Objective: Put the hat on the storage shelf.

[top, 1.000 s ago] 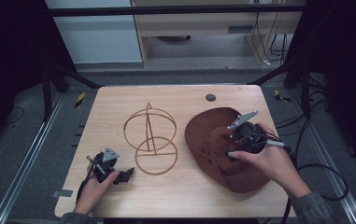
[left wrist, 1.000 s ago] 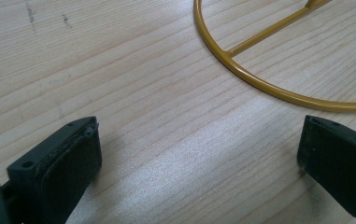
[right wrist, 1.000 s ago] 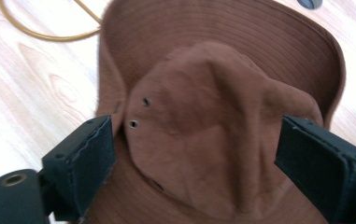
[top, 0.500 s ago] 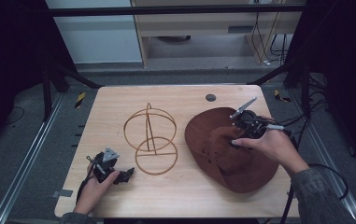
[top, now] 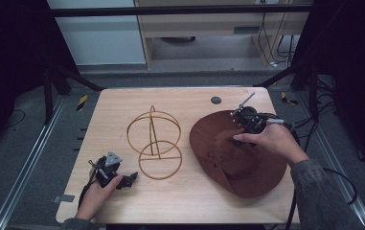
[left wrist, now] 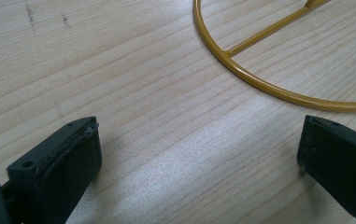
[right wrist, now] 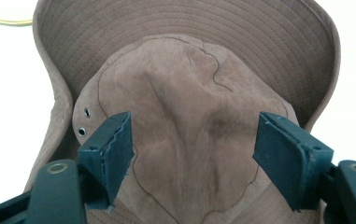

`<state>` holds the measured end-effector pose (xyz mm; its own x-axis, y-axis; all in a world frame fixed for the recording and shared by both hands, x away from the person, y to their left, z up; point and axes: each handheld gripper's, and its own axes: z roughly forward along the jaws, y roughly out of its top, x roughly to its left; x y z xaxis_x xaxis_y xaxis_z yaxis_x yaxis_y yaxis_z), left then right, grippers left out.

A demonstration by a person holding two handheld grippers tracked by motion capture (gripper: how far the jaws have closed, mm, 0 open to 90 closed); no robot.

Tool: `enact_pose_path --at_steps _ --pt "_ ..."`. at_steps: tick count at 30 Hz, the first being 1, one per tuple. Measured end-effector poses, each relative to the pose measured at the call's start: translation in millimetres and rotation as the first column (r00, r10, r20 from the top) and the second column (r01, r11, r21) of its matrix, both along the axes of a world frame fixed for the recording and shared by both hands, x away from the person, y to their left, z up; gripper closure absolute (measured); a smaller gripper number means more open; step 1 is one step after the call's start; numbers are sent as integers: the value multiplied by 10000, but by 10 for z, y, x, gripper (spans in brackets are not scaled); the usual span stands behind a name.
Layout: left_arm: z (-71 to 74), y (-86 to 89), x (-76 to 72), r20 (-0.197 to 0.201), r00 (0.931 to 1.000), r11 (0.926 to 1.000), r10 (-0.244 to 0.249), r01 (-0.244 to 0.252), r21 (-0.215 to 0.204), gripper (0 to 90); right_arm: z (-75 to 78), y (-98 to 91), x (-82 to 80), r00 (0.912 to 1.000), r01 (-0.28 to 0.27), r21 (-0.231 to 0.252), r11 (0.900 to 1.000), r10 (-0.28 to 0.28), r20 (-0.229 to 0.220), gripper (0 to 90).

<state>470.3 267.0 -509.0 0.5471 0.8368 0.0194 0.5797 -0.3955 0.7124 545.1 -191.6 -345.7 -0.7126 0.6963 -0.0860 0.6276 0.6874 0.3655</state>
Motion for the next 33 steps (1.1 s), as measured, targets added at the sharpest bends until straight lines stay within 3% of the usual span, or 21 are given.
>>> enact_pose_path --at_steps 8,14,20,24,33 --pt "0 0 0 -1 10000 10000 2 -2 -1 0 -48 66 106 9994 185 -115 9998 -188 -275 249" --pt "0 -1 -1 -10 10000 10000 16 -16 -9 0 -82 89 196 9986 164 -190 9997 -173 -493 167" --pt "0 -7 -3 -4 10000 10000 -31 31 0 0 -217 120 236 9972 139 -328 9994 -162 -726 143" --pt "1 -6 -3 -2 10000 10000 -41 41 7 0 -275 125 250 9966 17 -413 9991 -51 -818 153" --pt "0 -6 -3 5 10000 10000 -41 41 4 0 -419 96 251 9933 -241 -497 9985 183 -1139 298"
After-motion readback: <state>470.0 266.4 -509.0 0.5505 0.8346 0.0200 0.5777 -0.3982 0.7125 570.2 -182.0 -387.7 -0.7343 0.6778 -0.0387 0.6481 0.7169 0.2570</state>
